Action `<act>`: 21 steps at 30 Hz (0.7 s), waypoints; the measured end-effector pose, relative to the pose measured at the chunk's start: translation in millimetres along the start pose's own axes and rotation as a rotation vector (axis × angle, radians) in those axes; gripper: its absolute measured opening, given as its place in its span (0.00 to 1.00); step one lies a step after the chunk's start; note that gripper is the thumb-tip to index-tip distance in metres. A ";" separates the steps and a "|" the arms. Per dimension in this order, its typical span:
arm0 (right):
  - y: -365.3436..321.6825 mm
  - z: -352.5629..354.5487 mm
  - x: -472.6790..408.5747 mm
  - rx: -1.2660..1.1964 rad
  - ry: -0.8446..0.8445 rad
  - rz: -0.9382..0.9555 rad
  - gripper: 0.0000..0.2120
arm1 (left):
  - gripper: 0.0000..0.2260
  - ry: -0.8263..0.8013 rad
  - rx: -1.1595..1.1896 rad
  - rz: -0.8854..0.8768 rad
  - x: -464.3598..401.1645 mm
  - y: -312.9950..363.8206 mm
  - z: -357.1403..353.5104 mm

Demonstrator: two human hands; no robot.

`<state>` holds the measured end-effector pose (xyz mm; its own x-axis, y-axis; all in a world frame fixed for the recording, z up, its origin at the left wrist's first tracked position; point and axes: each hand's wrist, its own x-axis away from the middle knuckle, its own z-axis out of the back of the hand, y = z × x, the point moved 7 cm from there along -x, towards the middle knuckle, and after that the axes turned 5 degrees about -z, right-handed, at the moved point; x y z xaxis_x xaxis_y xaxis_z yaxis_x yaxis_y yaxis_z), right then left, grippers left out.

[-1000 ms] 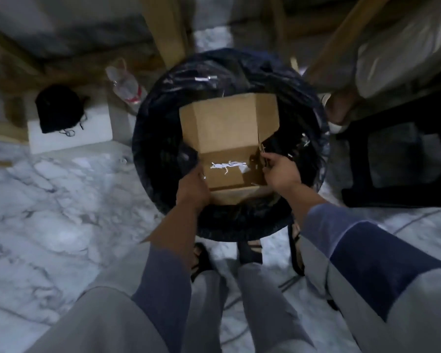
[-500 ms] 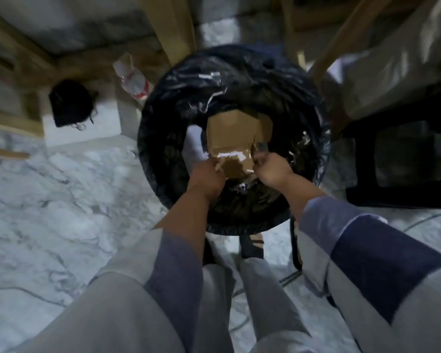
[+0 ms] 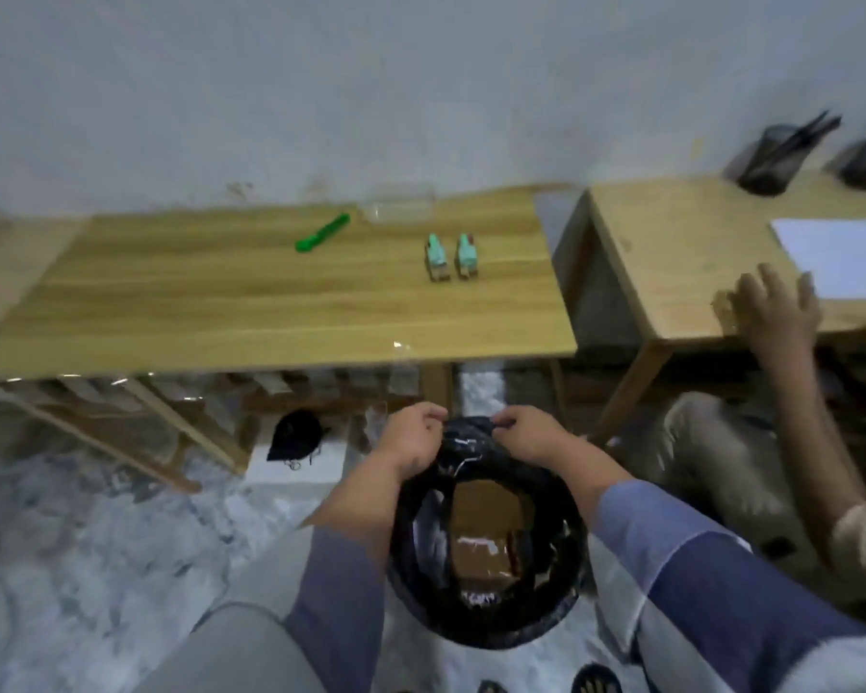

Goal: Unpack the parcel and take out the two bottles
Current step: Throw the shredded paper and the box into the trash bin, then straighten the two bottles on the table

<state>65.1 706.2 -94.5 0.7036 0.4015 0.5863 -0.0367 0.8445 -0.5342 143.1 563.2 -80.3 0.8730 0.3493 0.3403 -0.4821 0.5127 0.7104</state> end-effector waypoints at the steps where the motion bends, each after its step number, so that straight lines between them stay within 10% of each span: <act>1: -13.1 11.2 3.8 -0.008 0.018 0.018 0.16 | 0.12 0.030 -0.003 -0.008 1.2 6.3 13.5; 21: -157.6 81.5 -115.5 0.019 0.303 -0.091 0.20 | 0.15 0.096 -0.100 -0.069 -156.1 -46.5 202.0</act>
<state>-68.2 555.6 -28.4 0.8837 0.2024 0.4220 0.0253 0.8797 -0.4749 44.1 326.4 -42.1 0.8957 0.3816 0.2284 -0.4299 0.6118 0.6640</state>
